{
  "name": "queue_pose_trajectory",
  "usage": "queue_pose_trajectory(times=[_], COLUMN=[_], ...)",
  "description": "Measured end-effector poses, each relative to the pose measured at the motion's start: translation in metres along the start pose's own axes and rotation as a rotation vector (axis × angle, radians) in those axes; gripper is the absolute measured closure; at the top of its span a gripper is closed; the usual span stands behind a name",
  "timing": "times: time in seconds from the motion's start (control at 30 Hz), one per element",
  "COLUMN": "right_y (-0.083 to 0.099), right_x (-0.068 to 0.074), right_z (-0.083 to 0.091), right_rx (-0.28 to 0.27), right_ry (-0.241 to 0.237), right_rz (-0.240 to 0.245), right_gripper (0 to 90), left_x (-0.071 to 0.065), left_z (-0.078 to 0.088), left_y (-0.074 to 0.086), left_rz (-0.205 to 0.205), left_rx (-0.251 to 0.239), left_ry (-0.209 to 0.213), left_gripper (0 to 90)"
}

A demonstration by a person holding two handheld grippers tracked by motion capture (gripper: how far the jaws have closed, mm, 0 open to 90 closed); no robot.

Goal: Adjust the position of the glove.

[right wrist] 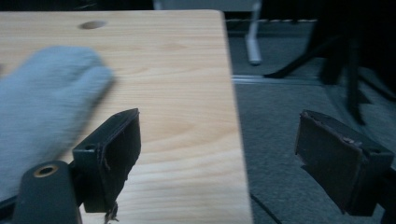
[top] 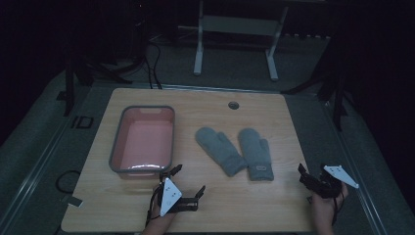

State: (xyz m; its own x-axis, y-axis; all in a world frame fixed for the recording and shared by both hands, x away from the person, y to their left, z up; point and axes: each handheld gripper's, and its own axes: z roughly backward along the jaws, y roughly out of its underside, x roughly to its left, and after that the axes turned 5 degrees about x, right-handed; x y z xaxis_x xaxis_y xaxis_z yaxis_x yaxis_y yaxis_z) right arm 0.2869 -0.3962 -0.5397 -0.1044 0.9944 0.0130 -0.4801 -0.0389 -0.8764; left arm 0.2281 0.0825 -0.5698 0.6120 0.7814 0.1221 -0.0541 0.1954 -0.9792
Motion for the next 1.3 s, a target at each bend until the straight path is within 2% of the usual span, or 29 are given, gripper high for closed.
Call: queue_pose_trajectory(times=[0.1, 0.17, 0.2, 0.23, 0.27, 0.3, 0.33, 0.37, 0.43, 0.47, 0.5, 0.57, 0.63, 0.83, 0.97, 1.07, 1.1, 1.13, 1.17, 1.23, 1.27, 1.3], right_y=[-0.020, -0.032, -0.032, -0.038, -0.050, -0.057, -0.061, -0.066, -0.074, -0.074, -0.081, -0.084, -0.091, -0.099, -0.098, -0.097, -0.097, -0.095, -0.095, -0.094, -0.094, -0.093], right_x=[0.004, 0.011, 0.011, 0.015, 0.024, 0.029, 0.034, 0.039, 0.047, 0.047, 0.056, 0.060, 0.072, 0.104, 0.125, 0.139, 0.139, 0.148, 0.151, 0.160, 0.160, 0.168], right_z=[0.010, 0.014, 0.014, 0.016, 0.017, 0.018, 0.018, 0.018, 0.018, 0.018, 0.016, 0.016, 0.011, -0.005, -0.019, -0.030, -0.030, -0.038, -0.041, -0.050, -0.050, -0.059], right_rx=[-0.007, -0.024, -0.024, -0.037, -0.036, -0.030, -0.027, -0.032, -0.027, -0.027, -0.021, -0.025, -0.005, 0.081, 0.093, 0.105, 0.105, 0.120, 0.121, 0.153, 0.153, 0.177], right_ry=[-0.075, -0.103, -0.103, -0.112, -0.143, -0.174, -0.182, -0.194, -0.240, -0.240, -0.263, -0.262, -0.317, -0.427, -0.484, -0.528, -0.528, -0.557, -0.563, -0.586, -0.586, -0.592], right_rz=[0.004, 0.024, 0.024, 0.032, 0.064, 0.074, 0.091, 0.106, 0.103, 0.103, 0.130, 0.143, 0.181, 0.263, 0.313, 0.336, 0.336, 0.344, 0.346, 0.357, 0.357, 0.355], right_gripper=[14.4, 14.1, 14.1, 14.1, 14.7, 15.6, 15.7, 15.8, 19.0, 19.0, 17.4, 15.3, 13.8, 12.8, 12.8, 13.2, 13.2, 13.4, 13.8, 14.0, 14.0, 13.8], left_x=[-0.001, -0.001, -0.001, -0.001, -0.001, -0.001, -0.001, -0.001, 0.000, 0.000, 0.001, 0.001, 0.001, 0.002, 0.002, 0.002, 0.002, 0.003, 0.003, 0.003, 0.003, 0.003], left_z=[0.000, 0.000, 0.000, 0.000, 0.000, 0.000, 0.000, 0.000, 0.001, 0.001, 0.001, 0.001, 0.001, 0.001, 0.001, 0.001, 0.001, 0.001, 0.001, 0.002, 0.001, 0.002], left_y=[0.000, 0.000, 0.000, 0.000, 0.000, 0.000, 0.000, 0.000, 0.000, 0.000, 0.000, 0.000, 0.000, 0.000, 0.000, 0.000, 0.000, 0.000, 0.000, 0.000, 0.000, -0.001], left_rz=[-0.003, -0.004, -0.004, -0.004, 0.003, 0.003, 0.002, 0.002, 0.005, 0.005, 0.010, 0.011, 0.014, 0.019, 0.024, 0.030, 0.030, 0.031, 0.032, 0.032, 0.032, 0.032], left_rx=[0.000, -0.004, -0.004, -0.004, -0.007, -0.007, -0.008, -0.008, -0.011, -0.011, -0.007, -0.007, -0.012, -0.009, -0.012, -0.015, -0.015, -0.015, -0.015, -0.016, -0.015, -0.016], left_ry=[0.009, 0.018, 0.018, 0.018, 0.022, 0.022, 0.023, 0.023, 0.024, 0.024, 0.027, 0.027, 0.029, 0.033, 0.037, 0.040, 0.040, 0.040, 0.042, 0.042, 0.043, 0.043], left_gripper=[1.0, 1.0, 1.0, 1.0, 1.0, 1.0, 1.0, 1.0, 1.0, 1.0, 1.0, 1.1, 1.0, 1.0, 1.0, 1.0, 1.1, 1.0, 1.0, 1.0, 1.0, 1.1])
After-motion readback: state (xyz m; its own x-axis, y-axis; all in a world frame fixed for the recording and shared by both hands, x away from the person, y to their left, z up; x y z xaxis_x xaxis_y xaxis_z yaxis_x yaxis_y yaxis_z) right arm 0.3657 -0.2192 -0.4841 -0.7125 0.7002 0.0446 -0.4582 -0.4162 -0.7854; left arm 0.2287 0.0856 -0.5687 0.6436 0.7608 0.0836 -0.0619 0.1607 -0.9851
